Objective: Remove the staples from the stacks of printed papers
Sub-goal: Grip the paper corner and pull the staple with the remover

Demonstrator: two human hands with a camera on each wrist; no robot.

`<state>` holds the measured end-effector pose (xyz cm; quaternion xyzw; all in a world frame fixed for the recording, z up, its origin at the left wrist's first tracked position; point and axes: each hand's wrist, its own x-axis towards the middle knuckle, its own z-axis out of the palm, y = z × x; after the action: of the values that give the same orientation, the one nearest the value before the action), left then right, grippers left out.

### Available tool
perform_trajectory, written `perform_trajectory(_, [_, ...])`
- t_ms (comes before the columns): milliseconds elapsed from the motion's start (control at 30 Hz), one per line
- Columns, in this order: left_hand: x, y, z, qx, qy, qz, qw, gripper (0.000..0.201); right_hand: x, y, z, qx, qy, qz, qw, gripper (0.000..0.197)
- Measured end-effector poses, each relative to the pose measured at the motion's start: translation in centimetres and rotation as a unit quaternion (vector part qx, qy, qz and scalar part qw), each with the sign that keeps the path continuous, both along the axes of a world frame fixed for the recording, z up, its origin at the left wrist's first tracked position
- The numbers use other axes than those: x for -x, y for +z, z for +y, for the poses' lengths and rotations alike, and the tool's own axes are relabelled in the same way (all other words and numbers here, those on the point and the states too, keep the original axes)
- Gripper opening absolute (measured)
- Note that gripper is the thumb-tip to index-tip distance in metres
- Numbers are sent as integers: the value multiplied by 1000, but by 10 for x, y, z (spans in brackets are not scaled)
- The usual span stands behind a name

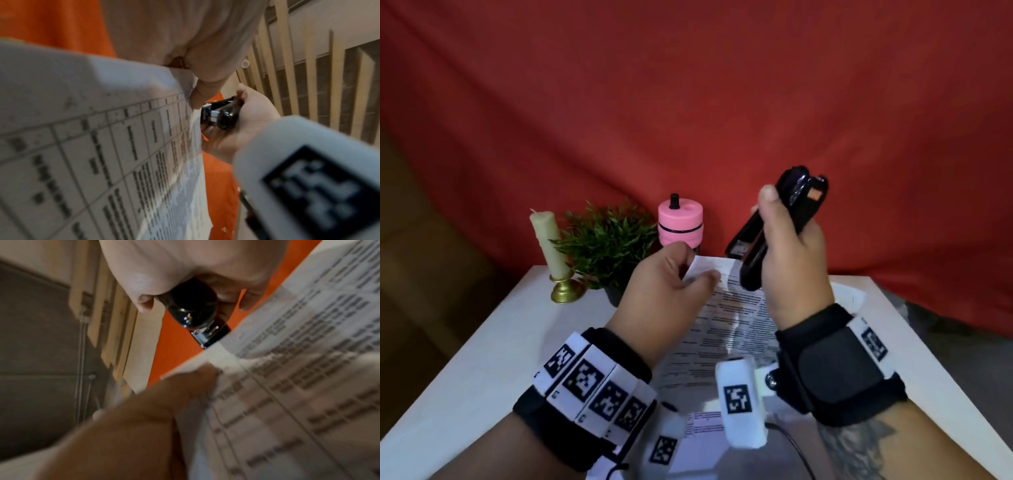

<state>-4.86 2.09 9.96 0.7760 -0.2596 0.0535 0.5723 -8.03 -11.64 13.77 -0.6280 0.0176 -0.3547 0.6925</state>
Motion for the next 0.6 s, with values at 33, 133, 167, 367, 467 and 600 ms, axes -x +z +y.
perform_trajectory(33, [3,2,-1,10,-4,-4,1000,45,0,-2,2,11,-5,0,1000,31])
perform_trajectory(133, [10,7,-2,24,-5,-23,999,37,1,-6,5,22,-13,5,1000,49])
perform_trajectory(167, [12,8,-3,23,-5,-29,999,35,1,-5,5,20,-18,4,1000,53])
perform_trajectory(367, [19,9,-7,30,-5,-44,999,28,3,-3,0,29,-36,-10,999,52])
perform_trajectory(467, [20,8,-8,32,-19,-40,999,29,5,-2,-1,33,-41,-25,998,51])
perform_trajectory(600, [25,9,-13,39,-42,-31,998,17,5,2,-4,72,-47,-43,995,71])
